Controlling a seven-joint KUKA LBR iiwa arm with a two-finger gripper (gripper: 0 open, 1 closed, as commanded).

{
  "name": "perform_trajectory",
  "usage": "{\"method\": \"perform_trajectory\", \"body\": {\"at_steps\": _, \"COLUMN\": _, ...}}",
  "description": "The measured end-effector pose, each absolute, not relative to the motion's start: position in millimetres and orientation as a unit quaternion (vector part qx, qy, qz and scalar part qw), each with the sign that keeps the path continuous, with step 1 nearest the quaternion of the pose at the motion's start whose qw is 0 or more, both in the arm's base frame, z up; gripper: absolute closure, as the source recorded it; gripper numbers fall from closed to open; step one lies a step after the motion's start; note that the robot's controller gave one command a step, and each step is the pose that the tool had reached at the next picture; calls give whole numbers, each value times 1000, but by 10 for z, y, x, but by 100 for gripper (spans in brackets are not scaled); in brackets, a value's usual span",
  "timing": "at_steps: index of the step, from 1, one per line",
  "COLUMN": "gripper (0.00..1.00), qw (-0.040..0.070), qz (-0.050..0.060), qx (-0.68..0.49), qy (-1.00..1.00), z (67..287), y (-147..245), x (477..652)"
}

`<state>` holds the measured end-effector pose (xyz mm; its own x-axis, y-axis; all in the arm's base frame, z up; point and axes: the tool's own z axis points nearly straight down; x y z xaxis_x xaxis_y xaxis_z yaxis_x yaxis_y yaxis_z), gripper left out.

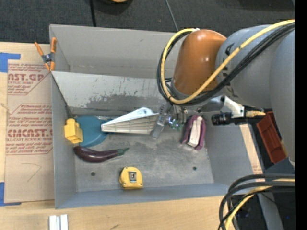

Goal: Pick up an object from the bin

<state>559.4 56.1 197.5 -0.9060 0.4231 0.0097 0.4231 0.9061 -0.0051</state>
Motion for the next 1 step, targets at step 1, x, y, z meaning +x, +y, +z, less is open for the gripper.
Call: {"method": "perform_trajectory", "body": {"at_steps": 1, "gripper": 100, "qw": 10, "qz": 1, "qx": -193, "qy": -981, "z": 2417, "y": 715, "x": 5609}}
